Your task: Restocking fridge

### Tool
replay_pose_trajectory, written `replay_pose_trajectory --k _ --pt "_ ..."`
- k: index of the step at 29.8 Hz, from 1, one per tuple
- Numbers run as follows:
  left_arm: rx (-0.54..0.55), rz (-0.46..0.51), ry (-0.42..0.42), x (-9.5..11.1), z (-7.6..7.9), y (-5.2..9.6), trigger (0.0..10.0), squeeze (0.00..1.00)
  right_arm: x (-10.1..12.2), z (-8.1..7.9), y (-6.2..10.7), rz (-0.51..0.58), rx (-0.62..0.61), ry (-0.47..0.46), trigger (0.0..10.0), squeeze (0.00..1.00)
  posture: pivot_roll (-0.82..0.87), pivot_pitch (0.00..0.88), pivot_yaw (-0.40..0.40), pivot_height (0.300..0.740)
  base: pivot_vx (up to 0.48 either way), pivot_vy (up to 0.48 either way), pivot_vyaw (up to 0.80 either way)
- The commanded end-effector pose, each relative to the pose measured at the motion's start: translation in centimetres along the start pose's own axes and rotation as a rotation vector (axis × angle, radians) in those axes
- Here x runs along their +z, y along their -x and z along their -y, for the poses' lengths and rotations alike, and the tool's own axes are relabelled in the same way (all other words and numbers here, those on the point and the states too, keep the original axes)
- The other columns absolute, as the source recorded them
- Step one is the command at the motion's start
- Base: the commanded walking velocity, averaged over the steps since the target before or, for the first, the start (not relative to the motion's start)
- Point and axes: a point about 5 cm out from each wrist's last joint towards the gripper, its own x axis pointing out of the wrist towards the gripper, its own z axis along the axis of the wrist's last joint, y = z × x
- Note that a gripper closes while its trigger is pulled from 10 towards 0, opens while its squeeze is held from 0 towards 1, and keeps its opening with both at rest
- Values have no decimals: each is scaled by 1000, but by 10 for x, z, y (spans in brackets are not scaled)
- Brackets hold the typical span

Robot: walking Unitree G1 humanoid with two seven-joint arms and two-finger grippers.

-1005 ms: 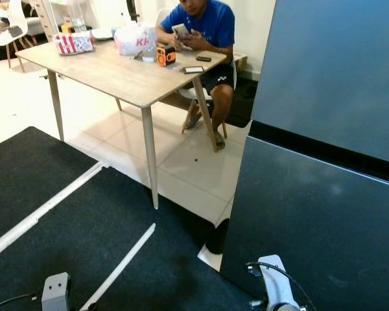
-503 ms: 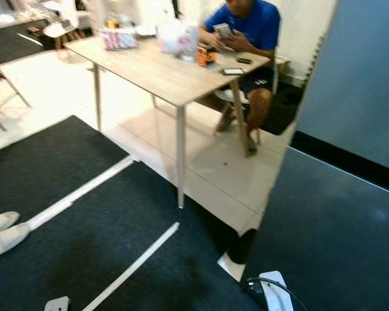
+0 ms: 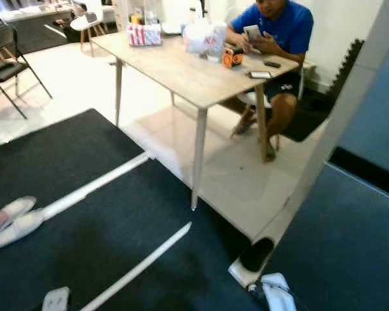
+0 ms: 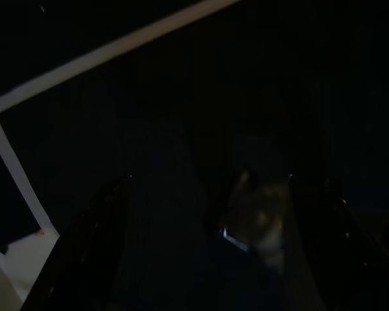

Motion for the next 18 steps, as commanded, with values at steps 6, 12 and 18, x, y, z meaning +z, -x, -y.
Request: replay_pose_trajectory --k 6,12,18 --pt "27 -38 18 -13 -6 4 10000 0 -13 -10 0 -33 34 11 10000 0 -39 0 5 740 0 0 769" --pt "13 -48 7 -15 -3 4 10000 0 -5 -9 0 -1 33 -8 10000 0 -43 0 6 740 0 0 769" --pt "2 -44 11 -13 0 2 10000 0 0 -9 -1 15 13 -13 10000 0 -35 0 14 740 0 0 504"
